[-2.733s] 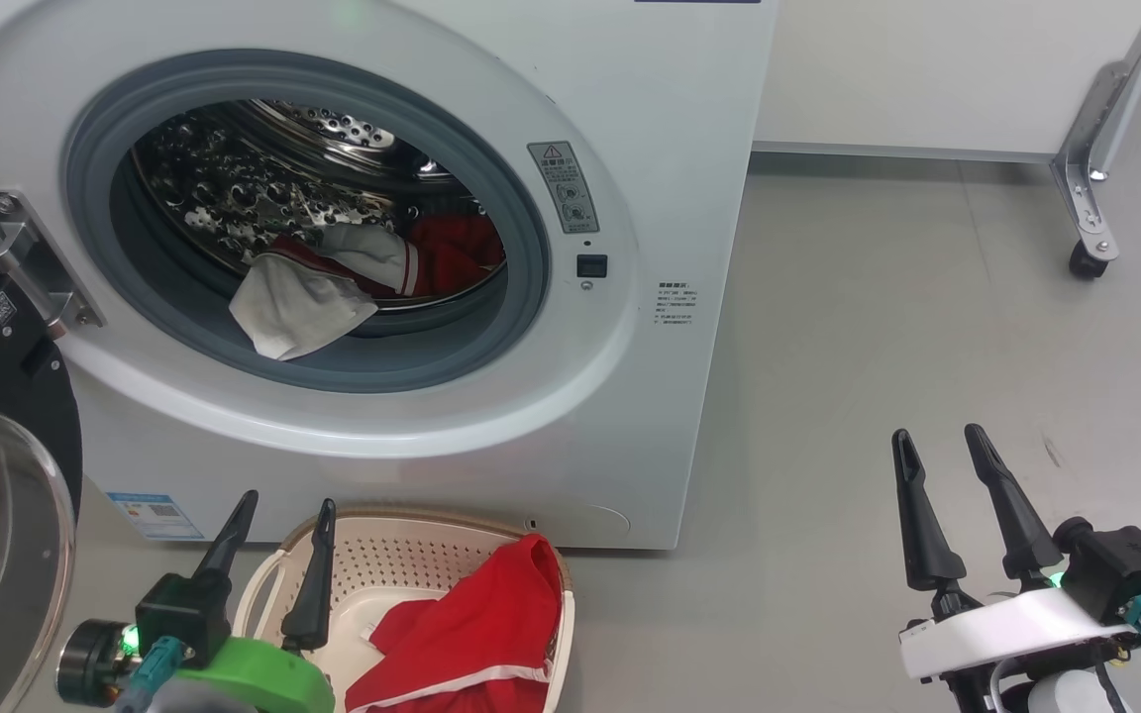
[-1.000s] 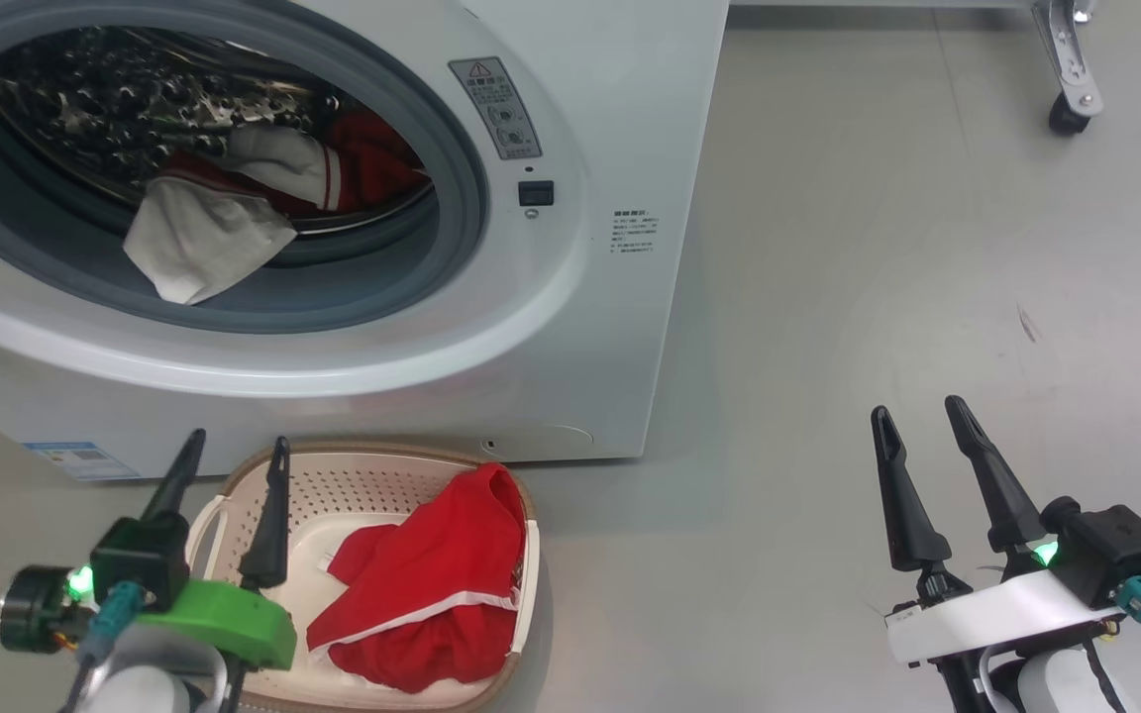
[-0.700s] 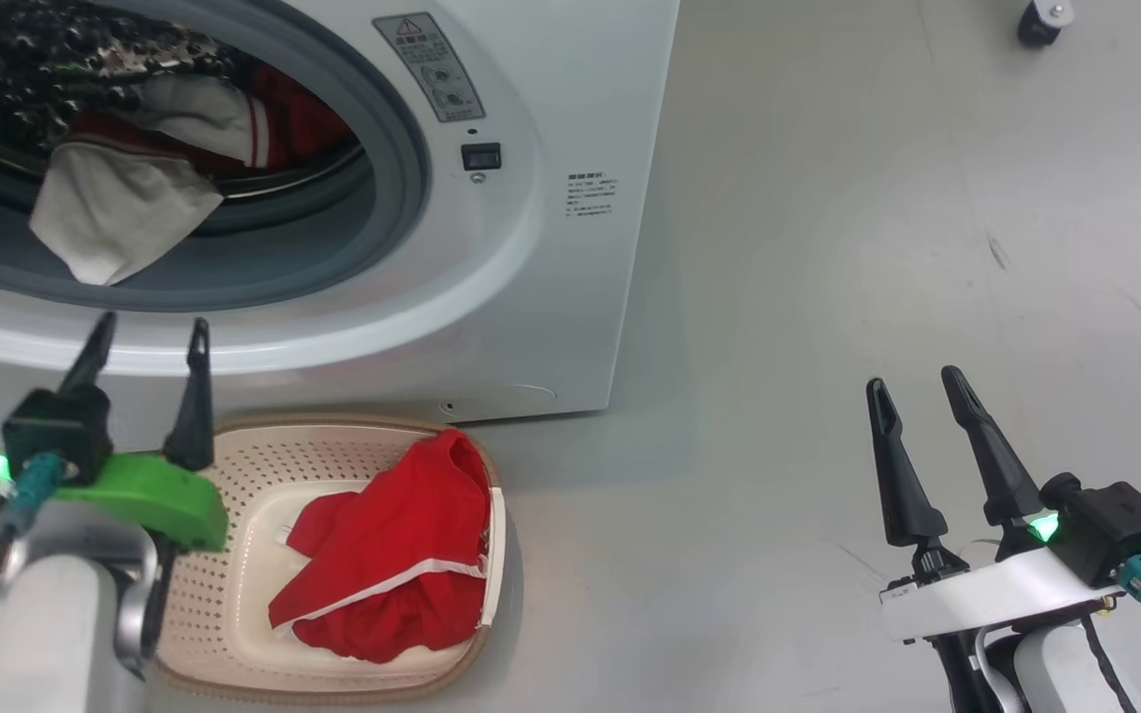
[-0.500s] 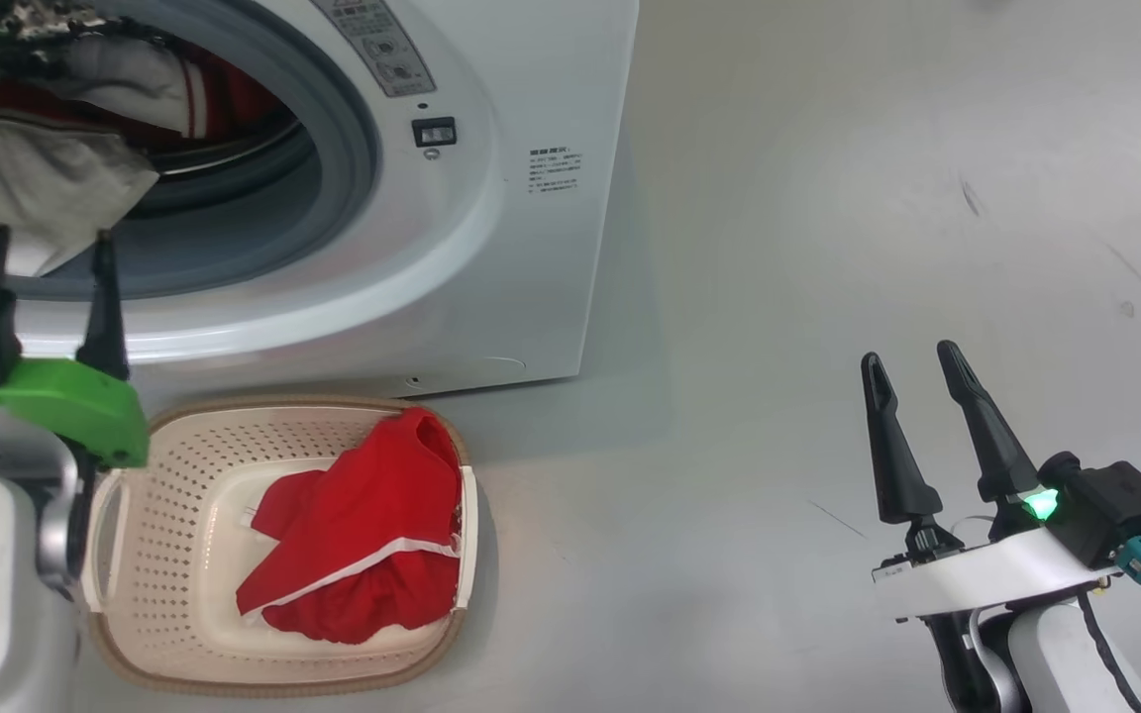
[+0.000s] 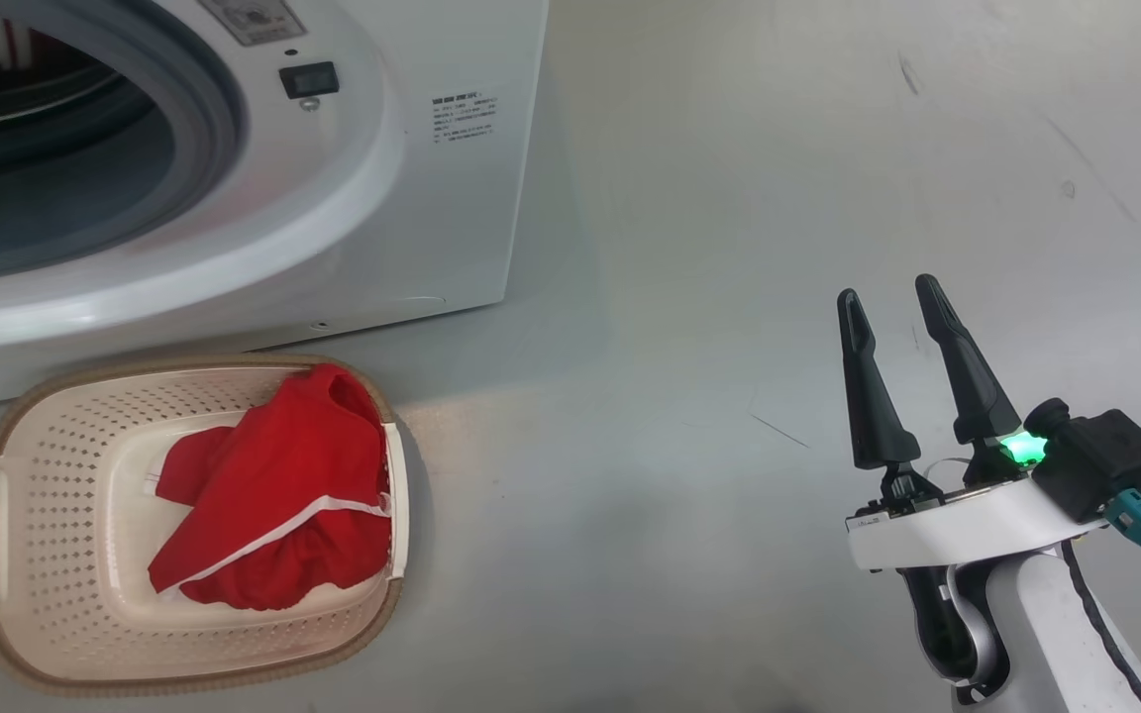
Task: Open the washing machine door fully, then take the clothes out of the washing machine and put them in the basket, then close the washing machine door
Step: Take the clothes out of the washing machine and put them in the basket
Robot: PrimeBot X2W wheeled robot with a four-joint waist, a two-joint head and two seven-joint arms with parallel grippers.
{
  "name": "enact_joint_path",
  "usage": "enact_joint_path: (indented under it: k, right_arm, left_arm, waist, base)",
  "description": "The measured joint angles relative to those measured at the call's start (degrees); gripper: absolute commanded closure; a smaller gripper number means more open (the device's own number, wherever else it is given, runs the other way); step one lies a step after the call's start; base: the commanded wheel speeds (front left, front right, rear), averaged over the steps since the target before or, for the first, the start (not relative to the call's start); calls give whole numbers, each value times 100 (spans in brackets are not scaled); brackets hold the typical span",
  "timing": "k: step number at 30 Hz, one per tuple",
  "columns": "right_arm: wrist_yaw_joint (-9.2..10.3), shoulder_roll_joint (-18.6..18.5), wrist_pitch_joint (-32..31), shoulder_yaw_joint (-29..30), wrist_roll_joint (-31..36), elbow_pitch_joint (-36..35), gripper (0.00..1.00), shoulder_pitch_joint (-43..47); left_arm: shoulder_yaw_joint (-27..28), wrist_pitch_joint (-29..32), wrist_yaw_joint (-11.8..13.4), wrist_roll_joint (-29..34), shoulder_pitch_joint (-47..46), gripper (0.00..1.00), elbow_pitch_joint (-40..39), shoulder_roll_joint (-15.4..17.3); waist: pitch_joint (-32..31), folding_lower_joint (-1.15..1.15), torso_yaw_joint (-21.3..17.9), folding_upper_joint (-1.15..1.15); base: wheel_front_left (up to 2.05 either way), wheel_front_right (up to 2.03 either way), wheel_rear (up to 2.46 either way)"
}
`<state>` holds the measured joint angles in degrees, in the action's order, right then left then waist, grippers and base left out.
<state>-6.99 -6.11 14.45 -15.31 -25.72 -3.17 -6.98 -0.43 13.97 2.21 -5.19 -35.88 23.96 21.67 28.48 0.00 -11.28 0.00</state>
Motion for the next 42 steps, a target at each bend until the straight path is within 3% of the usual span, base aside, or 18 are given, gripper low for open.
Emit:
enact_joint_path:
  k: [16,40,41,42]
  right_arm:
    - [0,94,0,-52,-49,15,0,-298]
    - [0,158,0,-4,-49,34,0,-425]
    - [0,160,0,-2,-49,34,0,-426]
    - [0,162,0,0,-49,34,0,-427]
  left_arm:
    - [-73,907,110,482,-862,0,813,548]
    - [-197,1378,202,758,-1482,0,1352,690]
    - [-197,1380,202,758,-1493,29,1369,690]
    - [-199,1388,202,758,-1503,80,1378,689]
  waist:
    - [554,0,-417,0]
    - [820,0,-502,0]
    - [828,0,-503,0]
    - [834,0,-504,0]
  base:
    - [0,0,0]
    - [0,0,0]
    - [0,0,0]
    - [0,0,0]
